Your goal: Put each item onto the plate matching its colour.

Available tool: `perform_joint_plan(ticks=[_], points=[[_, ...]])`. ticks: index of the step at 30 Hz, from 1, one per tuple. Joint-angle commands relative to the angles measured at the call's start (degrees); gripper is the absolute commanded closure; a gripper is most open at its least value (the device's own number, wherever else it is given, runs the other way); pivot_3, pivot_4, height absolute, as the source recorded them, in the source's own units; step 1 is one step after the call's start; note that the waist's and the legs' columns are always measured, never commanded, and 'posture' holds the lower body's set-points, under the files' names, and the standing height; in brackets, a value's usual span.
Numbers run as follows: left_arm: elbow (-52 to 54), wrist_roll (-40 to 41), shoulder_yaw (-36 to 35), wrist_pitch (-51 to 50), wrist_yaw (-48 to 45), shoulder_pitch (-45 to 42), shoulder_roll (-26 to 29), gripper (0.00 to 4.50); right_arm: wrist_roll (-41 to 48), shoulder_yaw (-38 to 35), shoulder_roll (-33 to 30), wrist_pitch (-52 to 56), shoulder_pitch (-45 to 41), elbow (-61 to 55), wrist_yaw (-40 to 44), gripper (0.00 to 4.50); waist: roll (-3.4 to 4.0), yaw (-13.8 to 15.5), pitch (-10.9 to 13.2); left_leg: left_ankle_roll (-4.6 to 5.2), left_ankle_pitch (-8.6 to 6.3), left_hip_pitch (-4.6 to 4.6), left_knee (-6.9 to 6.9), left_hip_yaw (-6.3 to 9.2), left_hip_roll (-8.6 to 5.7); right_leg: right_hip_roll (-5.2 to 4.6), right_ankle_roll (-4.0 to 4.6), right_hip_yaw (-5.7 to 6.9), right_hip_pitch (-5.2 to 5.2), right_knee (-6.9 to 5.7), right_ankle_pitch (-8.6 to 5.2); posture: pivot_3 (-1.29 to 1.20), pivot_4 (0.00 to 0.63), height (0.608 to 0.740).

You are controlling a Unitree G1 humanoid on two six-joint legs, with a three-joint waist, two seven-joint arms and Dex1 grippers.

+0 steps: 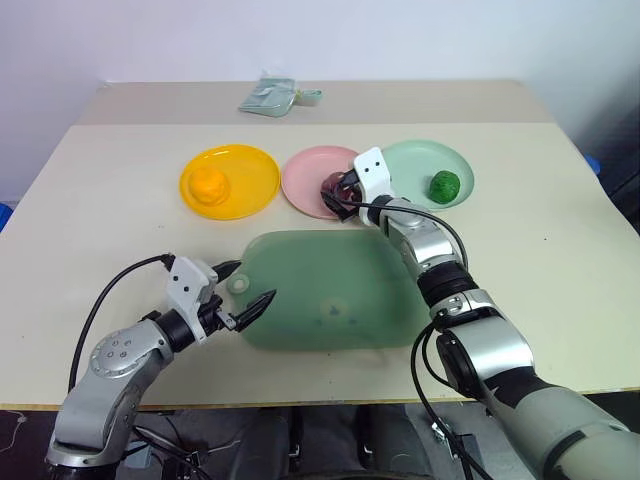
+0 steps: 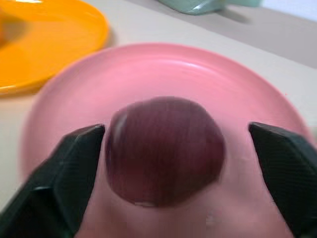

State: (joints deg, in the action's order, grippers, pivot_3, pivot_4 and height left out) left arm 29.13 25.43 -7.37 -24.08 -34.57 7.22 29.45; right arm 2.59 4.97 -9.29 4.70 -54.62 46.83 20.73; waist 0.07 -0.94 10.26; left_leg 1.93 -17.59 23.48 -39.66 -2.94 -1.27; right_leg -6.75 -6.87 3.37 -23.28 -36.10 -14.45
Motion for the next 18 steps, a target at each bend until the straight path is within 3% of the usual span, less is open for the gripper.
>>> perform_joint_plan(ticks=[1, 9, 13, 18], points=[[2.6, -1.0, -0.6, 2.1, 1.4, 0.5, -0.6, 0.00, 0.3, -1.4, -4.2, -5.1, 0.8, -5.0, 5.0, 0.01, 0.00, 0.0, 0.0, 0.00, 0.00, 0.00, 0.00, 0.00, 0.00, 0.00, 0.00, 0.00, 0.00, 0.00, 0.00, 0.00, 0.150, 0.740], [-4.1, -3.6, -9.0, 7.5, 2.0, 3.9, 1.2, 0.00, 13.5, -9.7, -23.1, 2.2, 19.7, -29.3, 27.5, 0.01, 0.00, 0.3, 0.0, 0.03, -0.01, -0.01, 0.00, -0.01, 0.02, -0.02, -0.01, 0.01, 0.07, 0.08, 0.00, 0.00, 0.150, 0.740], [-8.8, -3.0, -15.0, 10.3, 0.7, 7.3, 2.6, 0.00, 18.7, -14.5, -31.2, 8.4, 29.5, -35.3, 34.2, 0.01, 0.01, 0.0, 0.0, 0.05, -0.03, -0.07, 0.01, -0.10, 0.12, -0.03, -0.01, -0.01, 0.06, 0.19, 0.00, 0.00, 0.150, 0.740], [-11.2, -2.6, -19.4, 11.9, -0.2, 10.3, 2.9, 0.00, 20.0, -17.9, -35.7, 11.2, 36.2, -35.1, 36.6, 0.01, 0.00, 0.2, 0.0, 0.11, -0.07, -0.08, 0.00, -0.11, 0.14, -0.17, 0.00, -0.04, 0.08, 0.24, 0.00, 0.00, 0.150, 0.740]])
